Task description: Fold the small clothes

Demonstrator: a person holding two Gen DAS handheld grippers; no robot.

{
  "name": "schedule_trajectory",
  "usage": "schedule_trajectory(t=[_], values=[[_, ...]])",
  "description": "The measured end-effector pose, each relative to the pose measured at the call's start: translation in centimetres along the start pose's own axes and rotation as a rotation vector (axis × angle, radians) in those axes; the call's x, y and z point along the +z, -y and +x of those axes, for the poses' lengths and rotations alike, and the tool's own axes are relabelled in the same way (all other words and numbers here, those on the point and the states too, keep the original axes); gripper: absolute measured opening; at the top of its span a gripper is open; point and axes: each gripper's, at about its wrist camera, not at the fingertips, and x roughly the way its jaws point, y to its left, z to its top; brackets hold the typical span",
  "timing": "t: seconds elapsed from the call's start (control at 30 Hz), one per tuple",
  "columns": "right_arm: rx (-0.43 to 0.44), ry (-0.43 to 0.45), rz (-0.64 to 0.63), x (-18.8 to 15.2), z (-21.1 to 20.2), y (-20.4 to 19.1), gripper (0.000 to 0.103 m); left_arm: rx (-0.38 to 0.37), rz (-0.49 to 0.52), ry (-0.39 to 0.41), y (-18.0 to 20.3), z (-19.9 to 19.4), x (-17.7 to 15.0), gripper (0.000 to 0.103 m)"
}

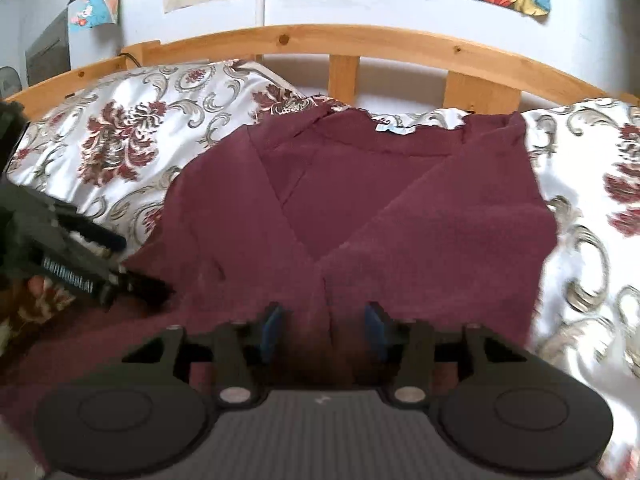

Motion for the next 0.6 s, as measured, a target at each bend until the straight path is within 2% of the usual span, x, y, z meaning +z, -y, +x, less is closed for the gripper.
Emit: schedule_trajectory(t=[0.13, 0.2, 0.33, 0.6], values=[[-0.014, -0.012, 0.013, -2.1, -4.5, 0.0, 0.074, -0.007, 0.061, 0.041, -0.4, -3.4, -1.2, 0.102], [-0.018, -0.016, 0.024, -3.4, -6.9, -0.3, 0.083, -0.019, 0.092, 0.076, -0.7, -5.4, -2.4, 0.102], [-0.035, -0.058, -0.007, -5.8, -11.1, -1.1, 0.101, -0.022, 0.187, 0.095, -0.9, -8.9, -5.4, 0.102], [-0.122, -0.135, -0.186, -9.8, -15.4, -5.0, 0.103, -0.03, 0.381, 0.162, -0.2, -14.3, -12.6, 0.102]])
